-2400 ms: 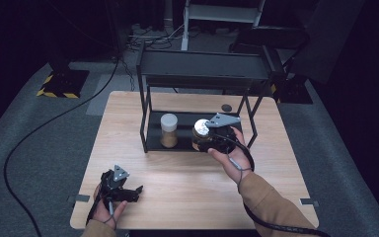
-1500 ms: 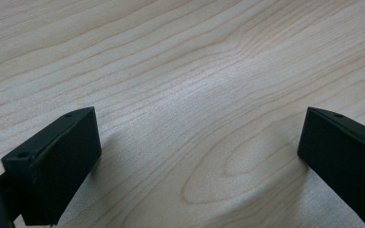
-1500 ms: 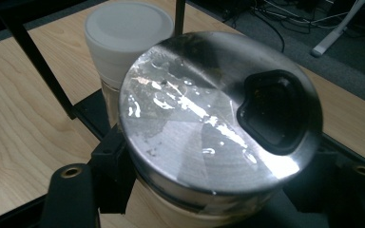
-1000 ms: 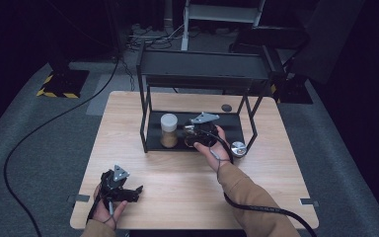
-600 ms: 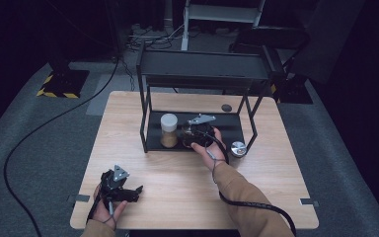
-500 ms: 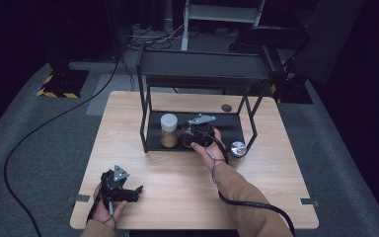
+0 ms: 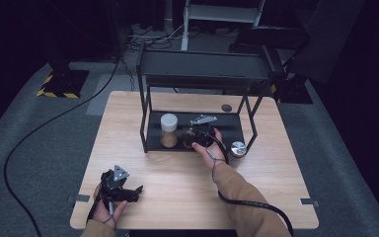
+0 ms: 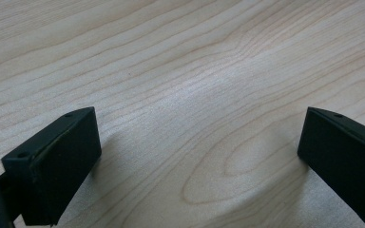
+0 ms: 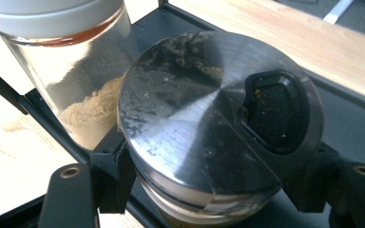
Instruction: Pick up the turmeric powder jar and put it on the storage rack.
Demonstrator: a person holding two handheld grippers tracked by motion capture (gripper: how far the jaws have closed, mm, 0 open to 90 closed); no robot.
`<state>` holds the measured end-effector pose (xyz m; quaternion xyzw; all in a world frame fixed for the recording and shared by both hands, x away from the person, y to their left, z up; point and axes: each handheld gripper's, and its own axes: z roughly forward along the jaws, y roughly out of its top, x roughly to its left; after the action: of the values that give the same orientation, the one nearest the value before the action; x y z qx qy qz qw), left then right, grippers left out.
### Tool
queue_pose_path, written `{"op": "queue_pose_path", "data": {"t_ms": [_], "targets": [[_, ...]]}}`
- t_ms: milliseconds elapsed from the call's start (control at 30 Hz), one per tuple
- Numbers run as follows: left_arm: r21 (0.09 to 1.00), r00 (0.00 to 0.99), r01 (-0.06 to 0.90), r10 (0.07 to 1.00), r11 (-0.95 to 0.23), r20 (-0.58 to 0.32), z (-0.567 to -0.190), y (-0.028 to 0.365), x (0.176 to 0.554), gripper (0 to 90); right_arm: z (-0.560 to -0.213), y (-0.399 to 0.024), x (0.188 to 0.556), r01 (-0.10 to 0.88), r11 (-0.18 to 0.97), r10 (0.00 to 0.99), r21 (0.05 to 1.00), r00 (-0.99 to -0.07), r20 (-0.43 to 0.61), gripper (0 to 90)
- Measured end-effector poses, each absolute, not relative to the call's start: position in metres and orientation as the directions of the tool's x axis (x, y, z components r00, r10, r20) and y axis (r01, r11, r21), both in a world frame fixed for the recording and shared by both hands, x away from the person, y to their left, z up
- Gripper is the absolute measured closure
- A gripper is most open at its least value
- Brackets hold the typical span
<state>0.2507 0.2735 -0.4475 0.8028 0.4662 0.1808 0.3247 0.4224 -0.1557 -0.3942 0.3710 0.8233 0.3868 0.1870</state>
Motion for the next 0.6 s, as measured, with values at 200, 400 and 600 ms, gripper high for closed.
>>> {"op": "queue_pose_path", "data": {"t_ms": [200, 400, 600], "targets": [[0.69, 0.497, 0.633, 0.867, -0.352, -0.014, -0.447, 0.273, 0.251, 0.5, -0.388, -0.163, 0.419, 0.473, 0.399, 0.764, 0.786, -0.646, 0.001, 14.9], [0.689, 0.498, 0.633, 0.867, -0.353, -0.013, -0.447, 0.273, 0.251, 0.5, -0.372, -0.175, 0.406, 0.461, 0.375, 0.767, 0.804, -0.642, 0.01, 11.8], [0.69, 0.498, 0.632, 0.867, -0.352, -0.014, -0.448, 0.273, 0.251, 0.5, -0.353, -0.187, 0.386, 0.43, 0.37, 0.776, 0.824, -0.63, -0.019, 10.1]]}}
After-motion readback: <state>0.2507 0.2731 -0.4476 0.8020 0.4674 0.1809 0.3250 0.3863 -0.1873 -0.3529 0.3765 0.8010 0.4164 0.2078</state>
